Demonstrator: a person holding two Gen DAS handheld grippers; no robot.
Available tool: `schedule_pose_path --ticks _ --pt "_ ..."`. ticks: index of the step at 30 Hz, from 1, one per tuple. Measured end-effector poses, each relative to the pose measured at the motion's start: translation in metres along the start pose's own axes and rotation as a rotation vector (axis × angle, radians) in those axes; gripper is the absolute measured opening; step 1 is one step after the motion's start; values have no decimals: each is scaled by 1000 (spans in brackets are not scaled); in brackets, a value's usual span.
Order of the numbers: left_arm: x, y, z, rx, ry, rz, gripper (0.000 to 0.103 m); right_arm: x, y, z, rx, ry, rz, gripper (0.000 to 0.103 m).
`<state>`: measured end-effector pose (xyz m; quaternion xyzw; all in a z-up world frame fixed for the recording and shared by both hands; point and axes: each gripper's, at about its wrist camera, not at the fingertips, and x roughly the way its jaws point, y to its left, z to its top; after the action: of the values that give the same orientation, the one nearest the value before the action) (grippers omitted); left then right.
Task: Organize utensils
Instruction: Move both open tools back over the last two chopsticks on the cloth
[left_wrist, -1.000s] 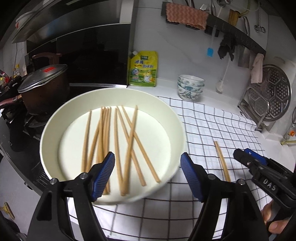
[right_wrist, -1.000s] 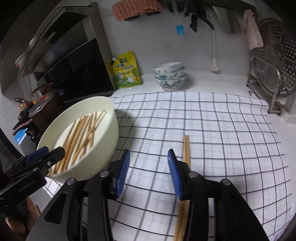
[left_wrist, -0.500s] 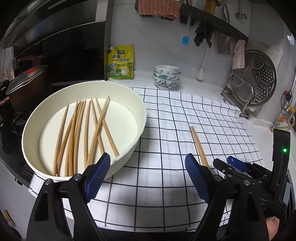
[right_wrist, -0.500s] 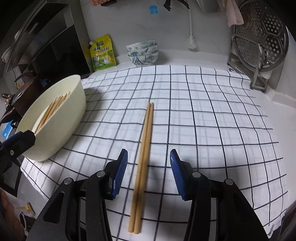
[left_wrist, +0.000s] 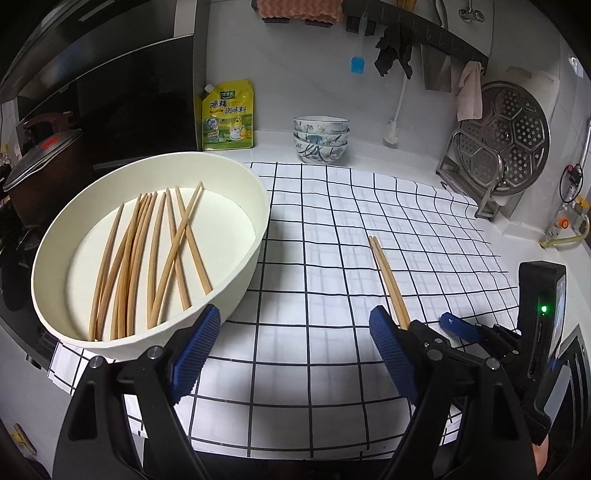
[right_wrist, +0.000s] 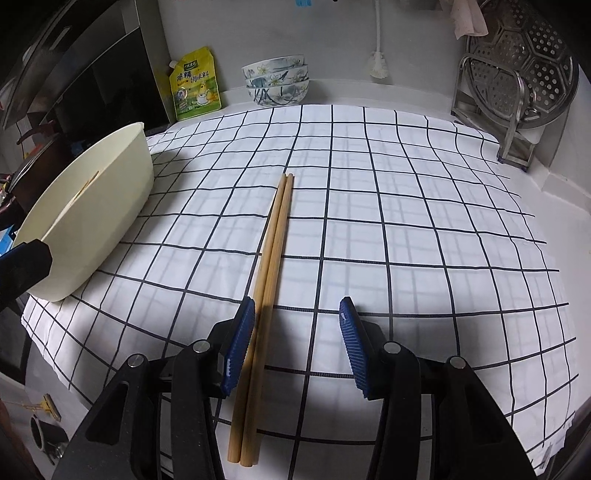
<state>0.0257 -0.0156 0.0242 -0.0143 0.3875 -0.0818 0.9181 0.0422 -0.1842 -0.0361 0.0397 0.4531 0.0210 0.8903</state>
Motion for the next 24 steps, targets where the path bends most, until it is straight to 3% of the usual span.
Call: schedule_pose_path --ticks 24 --pt "11 -9 -2 14 23 -1 81 2 0 -7 -25 4 -7 46"
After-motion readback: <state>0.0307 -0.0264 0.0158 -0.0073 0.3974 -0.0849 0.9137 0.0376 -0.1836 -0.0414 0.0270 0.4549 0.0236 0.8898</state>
